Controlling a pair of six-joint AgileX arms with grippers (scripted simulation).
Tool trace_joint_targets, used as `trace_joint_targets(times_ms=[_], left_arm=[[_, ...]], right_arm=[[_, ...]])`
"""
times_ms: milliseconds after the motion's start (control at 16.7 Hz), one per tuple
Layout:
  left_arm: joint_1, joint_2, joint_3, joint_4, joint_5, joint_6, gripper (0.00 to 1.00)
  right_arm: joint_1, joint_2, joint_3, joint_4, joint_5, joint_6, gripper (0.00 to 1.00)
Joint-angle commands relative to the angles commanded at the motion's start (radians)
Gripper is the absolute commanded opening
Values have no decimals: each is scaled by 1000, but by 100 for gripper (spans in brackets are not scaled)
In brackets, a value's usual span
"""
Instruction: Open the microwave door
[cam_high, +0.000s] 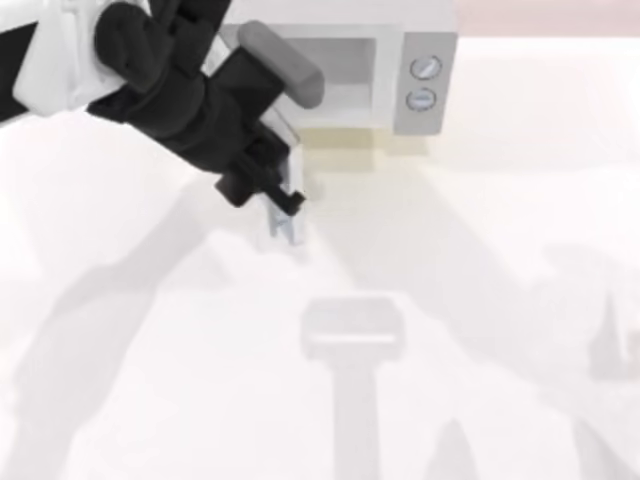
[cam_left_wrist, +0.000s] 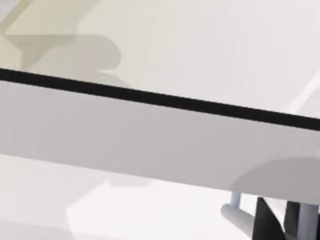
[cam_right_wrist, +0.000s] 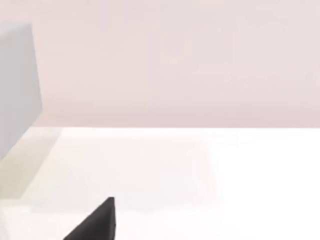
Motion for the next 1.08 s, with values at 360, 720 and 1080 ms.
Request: trace_joint_targets(times_ms=[360,720,1080], left_arm=[[53,-23,-19,-30,62,130,0],[53,-23,-19,-30,62,130,0],[53,-23,-19,-30,62,130,0]], right_arm=[[0,0,0,0,0,0,100],[0,0,0,0,0,0,100],[0,0,0,0,0,0,100]])
